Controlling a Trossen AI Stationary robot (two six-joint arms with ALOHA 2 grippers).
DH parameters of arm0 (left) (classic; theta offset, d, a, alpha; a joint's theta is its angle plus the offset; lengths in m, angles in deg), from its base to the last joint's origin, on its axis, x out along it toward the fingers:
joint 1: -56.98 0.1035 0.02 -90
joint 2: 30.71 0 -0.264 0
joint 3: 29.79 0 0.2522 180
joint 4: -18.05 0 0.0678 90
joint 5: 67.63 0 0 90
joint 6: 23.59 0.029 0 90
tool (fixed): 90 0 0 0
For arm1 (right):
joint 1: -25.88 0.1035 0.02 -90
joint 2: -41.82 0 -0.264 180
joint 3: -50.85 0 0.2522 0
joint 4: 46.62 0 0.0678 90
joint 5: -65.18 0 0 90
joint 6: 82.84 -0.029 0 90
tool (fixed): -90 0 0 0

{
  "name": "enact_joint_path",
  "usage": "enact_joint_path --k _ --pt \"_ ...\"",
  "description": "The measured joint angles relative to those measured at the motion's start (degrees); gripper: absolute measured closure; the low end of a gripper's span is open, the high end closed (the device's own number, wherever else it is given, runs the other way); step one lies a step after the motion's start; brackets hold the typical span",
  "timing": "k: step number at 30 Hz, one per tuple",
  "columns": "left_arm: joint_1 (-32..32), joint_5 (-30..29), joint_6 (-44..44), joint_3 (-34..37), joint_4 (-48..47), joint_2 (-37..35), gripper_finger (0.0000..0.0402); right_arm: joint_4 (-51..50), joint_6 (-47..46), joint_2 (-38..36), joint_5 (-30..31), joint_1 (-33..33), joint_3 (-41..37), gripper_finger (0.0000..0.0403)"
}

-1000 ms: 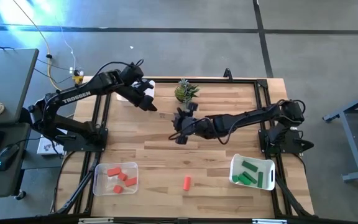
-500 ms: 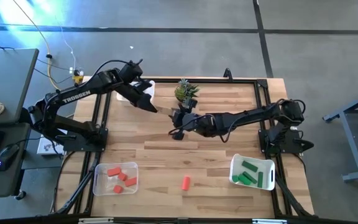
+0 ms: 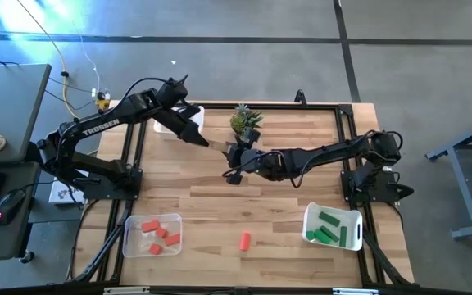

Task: Sort & place blocks by color
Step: Put the brown block into the top white bin

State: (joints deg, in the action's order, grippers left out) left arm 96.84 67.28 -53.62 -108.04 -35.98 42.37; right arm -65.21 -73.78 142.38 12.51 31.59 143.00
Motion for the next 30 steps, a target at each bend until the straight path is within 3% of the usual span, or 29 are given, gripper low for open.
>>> enact_joint_path --k 6,12,24,27,30 --pt "0.02 0.34 1.67 0.00 -0.04 0.00 0.0360 -0.21 0.46 0.04 0.22 -0.08 -0.02 0.0309" --pt "0.02 -0.42 5.31 0.00 -0.17 0.00 0.0362 -0.25 0.36 0.04 0.14 -0.08 -0.03 0.0301" --pt "3.87 -4.35 16.92 0.04 -4.02 0.02 0.0363 0.09 -14.74 0.04 1.57 -1.22 -0.02 0.0184" --pt "6.09 -10.35 21.74 0.04 -6.17 0.00 0.0363 -0.14 -18.96 0.04 -0.36 -1.30 -0.02 0.0170" --pt "8.20 -23.60 27.57 0.04 -7.95 0.00 0.0363 -0.39 -19.57 0.04 -2.66 -1.24 -0.02 0.0168"
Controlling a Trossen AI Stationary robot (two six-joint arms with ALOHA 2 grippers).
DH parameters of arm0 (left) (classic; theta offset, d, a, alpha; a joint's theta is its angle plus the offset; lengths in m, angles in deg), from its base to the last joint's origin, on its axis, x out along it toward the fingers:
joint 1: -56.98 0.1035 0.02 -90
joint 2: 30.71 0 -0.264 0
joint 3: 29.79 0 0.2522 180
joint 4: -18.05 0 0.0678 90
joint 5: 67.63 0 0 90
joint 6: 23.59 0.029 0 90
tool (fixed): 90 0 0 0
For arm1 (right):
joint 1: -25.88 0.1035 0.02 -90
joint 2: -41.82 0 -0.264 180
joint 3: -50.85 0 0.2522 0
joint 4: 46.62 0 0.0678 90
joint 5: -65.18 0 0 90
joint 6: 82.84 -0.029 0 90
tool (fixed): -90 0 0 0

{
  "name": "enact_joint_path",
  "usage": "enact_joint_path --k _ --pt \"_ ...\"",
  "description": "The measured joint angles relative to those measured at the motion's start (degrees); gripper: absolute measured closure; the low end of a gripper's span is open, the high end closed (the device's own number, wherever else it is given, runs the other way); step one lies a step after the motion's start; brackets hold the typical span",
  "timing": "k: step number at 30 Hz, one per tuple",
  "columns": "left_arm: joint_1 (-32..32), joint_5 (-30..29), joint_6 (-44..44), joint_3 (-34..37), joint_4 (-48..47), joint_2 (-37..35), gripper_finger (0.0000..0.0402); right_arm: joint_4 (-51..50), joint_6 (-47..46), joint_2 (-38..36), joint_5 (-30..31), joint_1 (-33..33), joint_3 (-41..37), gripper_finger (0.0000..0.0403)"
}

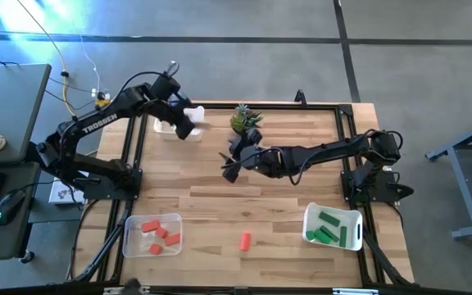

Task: Sort & place blocks by color
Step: Put the brown block into the top white bin

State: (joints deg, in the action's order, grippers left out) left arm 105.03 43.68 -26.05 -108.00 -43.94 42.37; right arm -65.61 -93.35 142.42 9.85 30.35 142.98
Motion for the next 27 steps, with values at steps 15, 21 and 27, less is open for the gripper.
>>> enact_joint_path --k 15,21,27 --pt "8.35 -25.84 6.09 0.00 -1.66 4.43 0.0363 -1.33 -0.23 0.00 -1.26 -0.35 0.00 0.0167" --pt "8.57 -22.83 6.39 0.00 -3.24 8.62 0.0360 -4.98 -6.95 0.00 -9.70 -0.35 0.00 0.0167" --pt "8.57 -23.56 7.34 0.00 -2.52 9.56 0.0358 -10.90 -13.06 0.00 -18.52 -0.06 0.00 0.0167"
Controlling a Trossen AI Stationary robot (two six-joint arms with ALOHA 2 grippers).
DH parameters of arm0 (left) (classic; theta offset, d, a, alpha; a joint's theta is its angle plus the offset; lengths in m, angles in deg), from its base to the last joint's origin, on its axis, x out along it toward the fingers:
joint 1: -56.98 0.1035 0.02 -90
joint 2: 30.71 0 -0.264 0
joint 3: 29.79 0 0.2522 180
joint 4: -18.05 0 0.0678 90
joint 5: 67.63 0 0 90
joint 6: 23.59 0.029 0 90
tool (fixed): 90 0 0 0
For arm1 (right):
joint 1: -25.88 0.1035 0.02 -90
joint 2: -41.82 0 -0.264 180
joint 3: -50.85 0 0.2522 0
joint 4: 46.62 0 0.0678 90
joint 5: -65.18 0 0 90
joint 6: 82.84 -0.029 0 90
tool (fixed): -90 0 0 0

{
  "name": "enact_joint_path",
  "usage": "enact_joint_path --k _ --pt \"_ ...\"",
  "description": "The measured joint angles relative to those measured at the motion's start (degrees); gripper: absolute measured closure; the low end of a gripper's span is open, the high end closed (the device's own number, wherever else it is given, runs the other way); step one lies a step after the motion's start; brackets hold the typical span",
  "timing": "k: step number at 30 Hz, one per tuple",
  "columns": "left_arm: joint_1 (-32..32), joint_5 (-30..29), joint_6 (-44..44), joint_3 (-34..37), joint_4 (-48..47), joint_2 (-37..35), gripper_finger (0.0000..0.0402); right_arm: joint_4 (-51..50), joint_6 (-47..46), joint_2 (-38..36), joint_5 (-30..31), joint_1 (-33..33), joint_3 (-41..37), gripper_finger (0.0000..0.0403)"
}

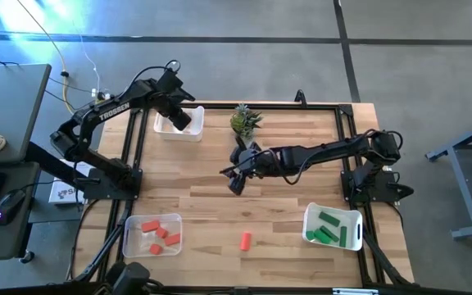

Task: Sort & place blocks by color
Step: Put the brown block into the top white bin, then put the orange block into the transparent bin

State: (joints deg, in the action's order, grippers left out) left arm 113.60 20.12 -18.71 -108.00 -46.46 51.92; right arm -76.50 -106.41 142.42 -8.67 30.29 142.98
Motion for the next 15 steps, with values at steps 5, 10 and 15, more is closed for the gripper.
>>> enact_joint_path --k 5,10,15 --pt "0.00 -0.34 -0.10 0.00 -0.47 0.03 0.0333 -3.29 -1.06 0.00 -2.94 0.67 0.00 0.0167" --pt "-0.02 -0.32 -0.15 0.00 -0.48 0.02 0.0283 -3.43 -1.20 0.00 -2.91 1.23 0.00 0.0167" --pt "-0.02 -0.19 -0.19 0.00 -0.52 0.03 0.0243 -3.54 -1.49 0.00 -2.91 1.78 0.00 0.0167"
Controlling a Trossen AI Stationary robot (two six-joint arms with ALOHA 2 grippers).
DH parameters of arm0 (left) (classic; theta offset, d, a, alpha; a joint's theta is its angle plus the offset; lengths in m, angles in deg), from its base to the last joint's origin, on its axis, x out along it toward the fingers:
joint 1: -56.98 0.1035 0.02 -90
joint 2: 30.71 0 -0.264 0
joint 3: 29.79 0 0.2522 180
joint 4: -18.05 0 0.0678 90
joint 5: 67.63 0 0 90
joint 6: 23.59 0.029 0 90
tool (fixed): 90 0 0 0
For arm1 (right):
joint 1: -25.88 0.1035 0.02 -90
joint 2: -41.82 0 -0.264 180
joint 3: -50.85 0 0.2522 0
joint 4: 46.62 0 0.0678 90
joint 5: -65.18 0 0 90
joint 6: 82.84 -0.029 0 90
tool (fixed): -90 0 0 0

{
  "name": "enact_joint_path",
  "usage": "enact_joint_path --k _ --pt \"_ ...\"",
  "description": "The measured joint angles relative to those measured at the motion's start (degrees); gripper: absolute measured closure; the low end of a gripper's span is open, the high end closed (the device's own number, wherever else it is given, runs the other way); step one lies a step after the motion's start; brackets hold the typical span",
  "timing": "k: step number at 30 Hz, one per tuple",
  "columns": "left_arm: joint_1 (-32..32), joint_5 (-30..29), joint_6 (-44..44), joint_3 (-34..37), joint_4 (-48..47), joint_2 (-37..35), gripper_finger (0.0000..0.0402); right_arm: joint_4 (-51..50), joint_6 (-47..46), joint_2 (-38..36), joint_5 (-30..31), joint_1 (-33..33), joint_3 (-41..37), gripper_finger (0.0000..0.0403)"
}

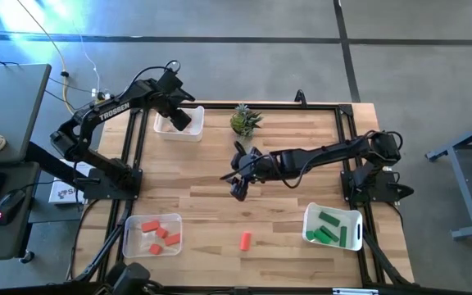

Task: Sort & place blocks by color
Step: Put the orange block into the transparent bin

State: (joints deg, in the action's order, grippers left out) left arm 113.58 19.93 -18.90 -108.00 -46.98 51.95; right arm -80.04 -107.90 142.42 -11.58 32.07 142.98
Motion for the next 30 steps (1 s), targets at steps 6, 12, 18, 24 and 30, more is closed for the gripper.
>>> enact_joint_path --k 6,12,18,24,30 --pt "0.00 4.79 -1.86 0.00 -0.04 -0.44 0.0230 0.10 5.80 0.00 -5.65 0.62 0.00 0.0167" --pt "-1.62 15.24 -8.83 0.00 0.00 -3.50 0.0233 0.15 17.74 0.00 -15.51 0.73 0.00 0.0167" --pt "-8.52 17.29 -16.93 -0.07 0.01 -7.05 0.0234 -1.22 30.79 0.08 -25.37 0.88 -0.48 0.0167" --pt "-17.50 17.69 -25.18 -0.07 -0.25 -9.55 0.0233 -1.14 41.38 2.00 -31.20 3.54 -0.50 0.0167" --pt "-27.09 19.41 -34.69 -0.07 -0.24 -12.11 0.0233 -0.62 50.21 4.42 -31.26 7.56 -0.50 0.0167"
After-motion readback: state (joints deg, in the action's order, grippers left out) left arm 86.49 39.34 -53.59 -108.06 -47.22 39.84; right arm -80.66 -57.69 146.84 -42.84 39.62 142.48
